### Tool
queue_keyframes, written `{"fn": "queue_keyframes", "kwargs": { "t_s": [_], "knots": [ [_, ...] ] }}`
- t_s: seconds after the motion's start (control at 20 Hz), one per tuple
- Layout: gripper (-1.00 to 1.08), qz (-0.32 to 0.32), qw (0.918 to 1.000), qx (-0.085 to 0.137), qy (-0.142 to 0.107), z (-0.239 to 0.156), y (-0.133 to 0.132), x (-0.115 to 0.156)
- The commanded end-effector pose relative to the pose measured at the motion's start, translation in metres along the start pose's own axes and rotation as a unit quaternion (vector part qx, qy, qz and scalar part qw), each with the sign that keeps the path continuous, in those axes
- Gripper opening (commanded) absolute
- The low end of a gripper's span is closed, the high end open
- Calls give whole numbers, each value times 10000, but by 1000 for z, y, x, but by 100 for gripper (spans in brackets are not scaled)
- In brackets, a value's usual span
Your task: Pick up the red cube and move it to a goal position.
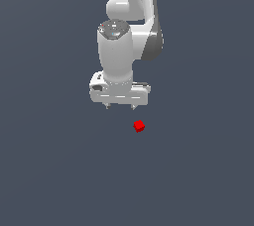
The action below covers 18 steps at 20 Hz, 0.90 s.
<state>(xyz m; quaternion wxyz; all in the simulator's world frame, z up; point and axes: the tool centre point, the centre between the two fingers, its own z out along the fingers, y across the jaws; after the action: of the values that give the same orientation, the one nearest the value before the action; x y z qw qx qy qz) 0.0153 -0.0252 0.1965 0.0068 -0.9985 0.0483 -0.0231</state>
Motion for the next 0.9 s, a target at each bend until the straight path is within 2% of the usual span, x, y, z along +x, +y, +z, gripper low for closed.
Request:
{"fn": "queue_keyframes", "kwargs": {
  "t_s": [0.0,0.45,0.65,0.85],
  "knots": [
    [100,0,10000,0,0,0,0,0],
    [100,-393,9992,4,-36,26,-13,0],
    [100,-834,9965,7,-75,55,-27,-2],
    [100,-1431,9896,10,-129,94,-45,-6]
  ]
}}
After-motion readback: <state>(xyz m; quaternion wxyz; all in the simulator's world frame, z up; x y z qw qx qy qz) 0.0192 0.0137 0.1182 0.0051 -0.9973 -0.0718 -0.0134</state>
